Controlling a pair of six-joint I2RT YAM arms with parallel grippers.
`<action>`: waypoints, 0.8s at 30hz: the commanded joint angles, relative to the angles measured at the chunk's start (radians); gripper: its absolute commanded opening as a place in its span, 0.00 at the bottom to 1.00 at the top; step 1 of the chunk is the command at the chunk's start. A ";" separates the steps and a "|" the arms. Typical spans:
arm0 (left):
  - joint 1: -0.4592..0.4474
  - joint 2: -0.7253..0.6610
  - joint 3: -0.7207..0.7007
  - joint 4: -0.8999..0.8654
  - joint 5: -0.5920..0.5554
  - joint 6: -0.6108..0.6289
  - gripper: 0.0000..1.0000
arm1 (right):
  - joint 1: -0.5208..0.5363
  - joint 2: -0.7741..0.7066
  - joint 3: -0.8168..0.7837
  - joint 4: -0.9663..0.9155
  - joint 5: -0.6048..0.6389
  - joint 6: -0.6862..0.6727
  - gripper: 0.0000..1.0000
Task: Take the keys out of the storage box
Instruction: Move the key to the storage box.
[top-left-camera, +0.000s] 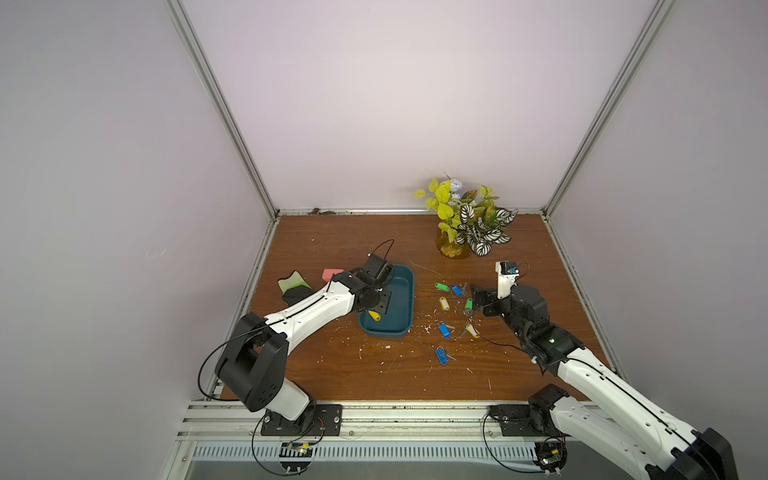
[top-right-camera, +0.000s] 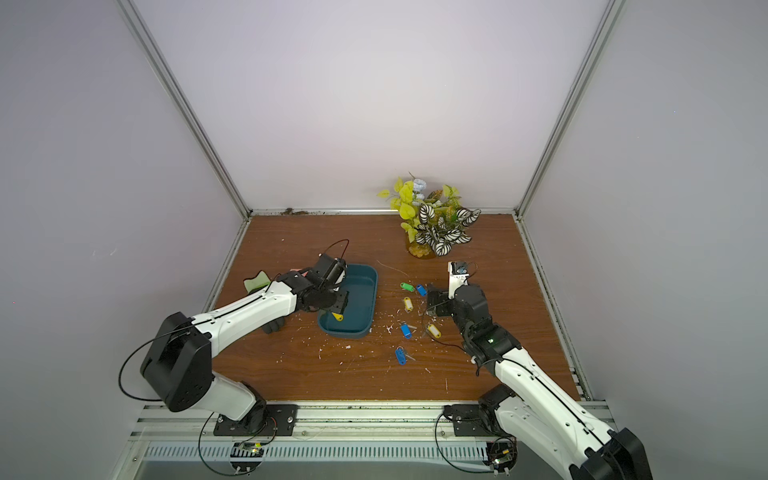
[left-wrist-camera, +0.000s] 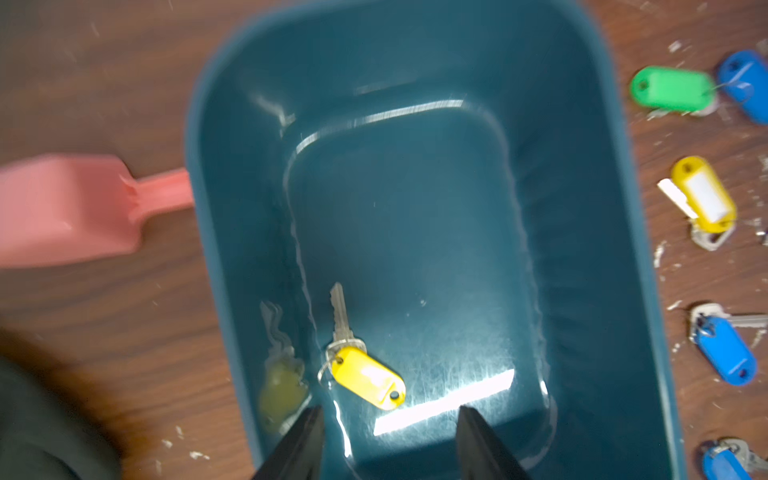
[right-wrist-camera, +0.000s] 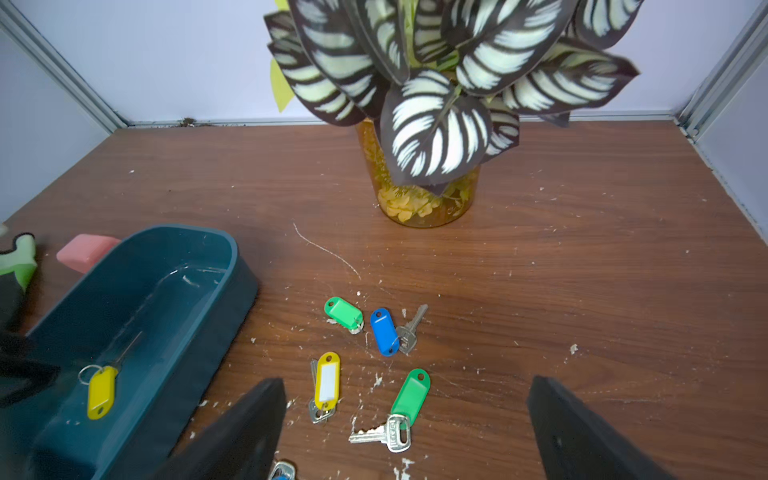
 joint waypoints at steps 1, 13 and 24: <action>-0.009 0.022 0.009 -0.048 0.007 -0.058 0.59 | -0.009 -0.015 0.008 0.049 0.039 0.005 0.99; -0.011 0.178 0.027 -0.047 -0.026 -0.146 0.58 | -0.014 -0.004 0.002 0.038 0.039 0.004 0.99; -0.016 0.320 0.113 -0.037 -0.057 -0.108 0.58 | -0.020 -0.002 -0.003 0.029 0.046 -0.005 0.99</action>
